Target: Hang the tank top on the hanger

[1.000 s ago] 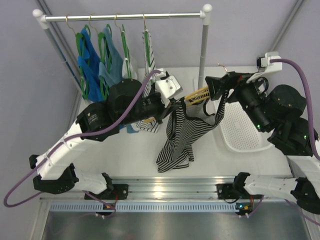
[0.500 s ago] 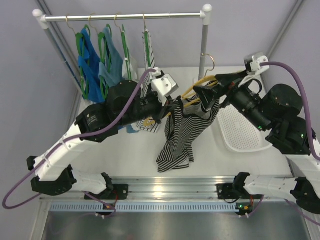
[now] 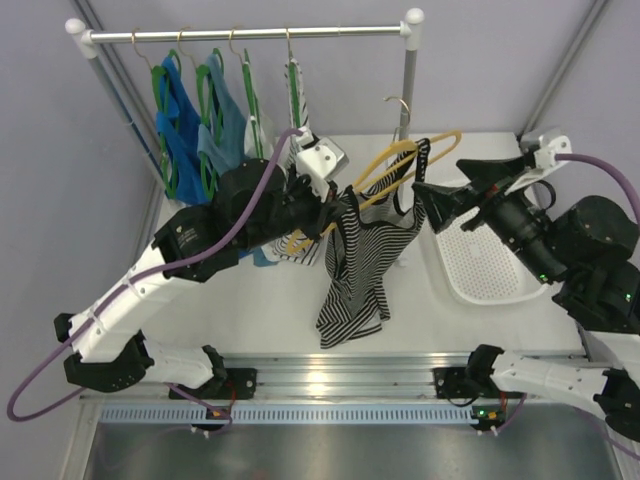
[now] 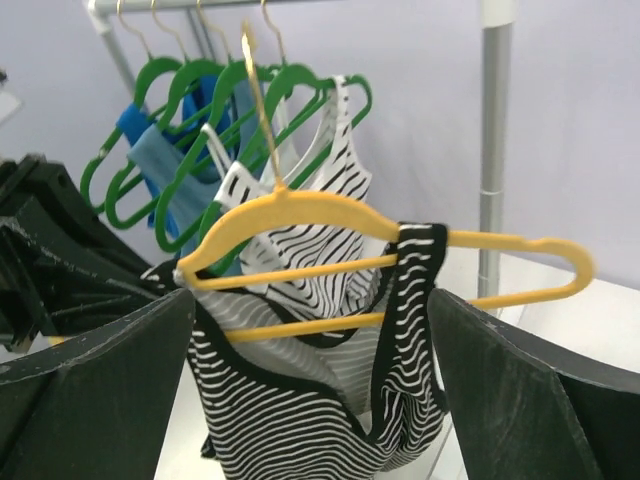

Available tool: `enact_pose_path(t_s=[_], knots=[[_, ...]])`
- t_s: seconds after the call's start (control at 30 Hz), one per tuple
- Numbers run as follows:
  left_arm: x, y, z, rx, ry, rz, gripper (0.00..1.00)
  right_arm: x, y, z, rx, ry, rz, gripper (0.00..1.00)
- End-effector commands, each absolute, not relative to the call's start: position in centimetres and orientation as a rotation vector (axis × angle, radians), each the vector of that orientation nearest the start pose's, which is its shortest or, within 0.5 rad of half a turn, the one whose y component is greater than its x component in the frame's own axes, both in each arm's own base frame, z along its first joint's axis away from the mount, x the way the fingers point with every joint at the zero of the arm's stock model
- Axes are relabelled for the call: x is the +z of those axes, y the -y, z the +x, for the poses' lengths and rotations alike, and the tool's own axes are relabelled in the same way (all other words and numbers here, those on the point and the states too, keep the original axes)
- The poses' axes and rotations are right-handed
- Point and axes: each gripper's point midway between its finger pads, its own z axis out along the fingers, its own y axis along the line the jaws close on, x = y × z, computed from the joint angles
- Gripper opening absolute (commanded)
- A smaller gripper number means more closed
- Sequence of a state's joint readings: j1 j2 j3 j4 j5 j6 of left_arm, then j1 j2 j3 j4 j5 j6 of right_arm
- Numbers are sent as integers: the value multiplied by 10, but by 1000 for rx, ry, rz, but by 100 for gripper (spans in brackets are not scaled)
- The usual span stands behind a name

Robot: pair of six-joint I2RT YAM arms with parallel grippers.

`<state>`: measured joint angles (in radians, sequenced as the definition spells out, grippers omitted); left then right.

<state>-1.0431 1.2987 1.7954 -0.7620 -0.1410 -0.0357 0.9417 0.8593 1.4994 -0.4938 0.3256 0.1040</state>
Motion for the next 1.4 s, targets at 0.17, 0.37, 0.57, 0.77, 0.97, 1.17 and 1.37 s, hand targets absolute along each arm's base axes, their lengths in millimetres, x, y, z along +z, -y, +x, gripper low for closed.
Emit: enact_pose_path(t_s=[0.17,0.37,0.57,0.77,0.97,1.17,1.37], knots=[[434,298,184,-721,-1730,832,0,548,-160,201,579,-1347,-233,89],[405,304,182,-717,-1796,870,0,546,-185,224,521,-1433,-255,79],[390,306,186,-694,-1828,867,0,535,-205,247,456,-1527,-250,72],[382,304,193,-653,-1846,841,0,516,-199,264,325,-1626,-194,56],[380,302,199,-623,-1842,817,0,497,-194,275,225,-1697,-142,33],[378,296,204,-585,-1843,785,0,492,-183,279,192,-1720,-58,10],[383,292,206,-584,-1818,748,0,482,-181,285,174,-1769,-4,0]])
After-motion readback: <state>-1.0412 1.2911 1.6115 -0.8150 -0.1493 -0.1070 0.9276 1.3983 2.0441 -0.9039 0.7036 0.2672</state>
